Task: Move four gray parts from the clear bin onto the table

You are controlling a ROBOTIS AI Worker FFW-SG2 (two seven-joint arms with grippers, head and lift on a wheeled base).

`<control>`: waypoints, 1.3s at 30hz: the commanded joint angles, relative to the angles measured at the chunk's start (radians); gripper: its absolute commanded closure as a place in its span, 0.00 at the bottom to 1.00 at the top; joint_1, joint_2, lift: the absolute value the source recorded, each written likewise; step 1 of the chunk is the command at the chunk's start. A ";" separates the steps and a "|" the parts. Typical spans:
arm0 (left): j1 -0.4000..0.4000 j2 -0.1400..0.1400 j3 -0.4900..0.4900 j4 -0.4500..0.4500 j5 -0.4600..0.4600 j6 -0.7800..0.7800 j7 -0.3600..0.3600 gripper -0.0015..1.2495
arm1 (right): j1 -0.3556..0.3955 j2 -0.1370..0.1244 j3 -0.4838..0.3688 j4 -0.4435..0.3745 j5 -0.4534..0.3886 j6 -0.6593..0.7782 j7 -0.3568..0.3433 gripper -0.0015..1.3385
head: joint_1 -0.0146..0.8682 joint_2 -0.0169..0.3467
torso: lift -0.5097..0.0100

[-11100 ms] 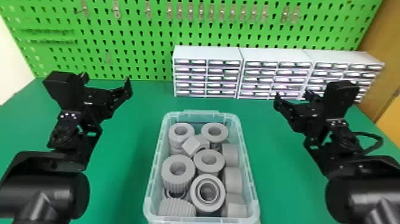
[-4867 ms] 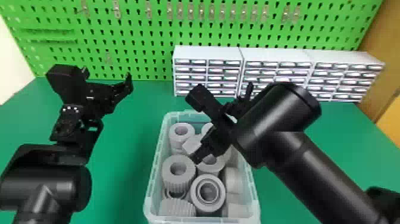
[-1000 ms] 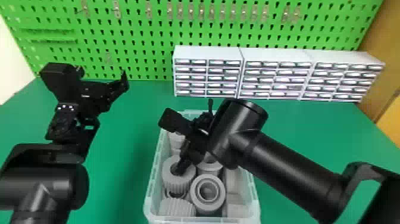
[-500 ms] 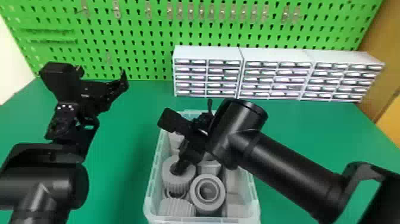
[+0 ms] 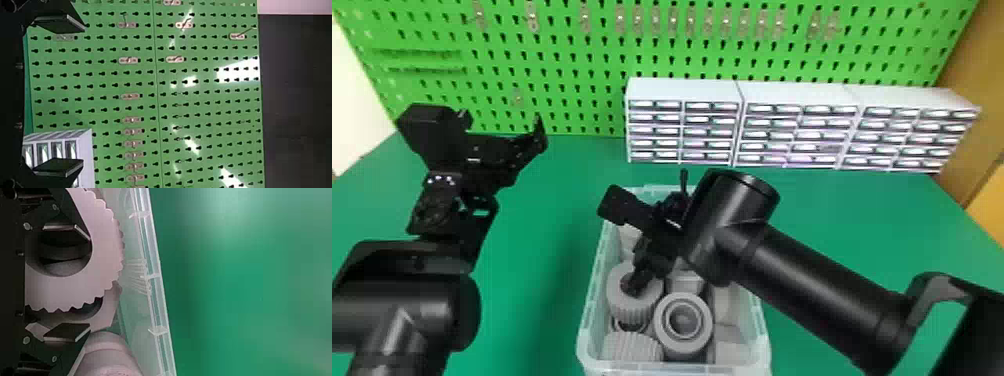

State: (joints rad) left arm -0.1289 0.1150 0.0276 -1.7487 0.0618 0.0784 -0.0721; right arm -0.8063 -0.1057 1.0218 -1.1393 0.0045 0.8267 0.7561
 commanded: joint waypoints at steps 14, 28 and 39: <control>-0.002 0.000 0.000 0.000 0.001 -0.005 0.000 0.07 | 0.001 0.000 0.000 0.026 0.032 -0.018 -0.018 0.34 | 0.79 0.12 | 0.89; 0.000 0.000 0.002 0.000 0.001 -0.005 0.000 0.07 | 0.001 -0.003 0.001 0.026 0.043 -0.017 -0.018 0.34 | 0.79 0.12 | 0.89; 0.000 0.000 0.002 0.000 0.001 -0.005 0.000 0.07 | 0.001 -0.003 0.011 0.027 0.038 -0.017 -0.018 0.39 | 0.79 0.12 | 0.89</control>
State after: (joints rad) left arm -0.1288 0.1150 0.0292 -1.7492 0.0629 0.0736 -0.0721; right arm -0.8054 -0.1090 1.0268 -1.1138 0.0439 0.8100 0.7378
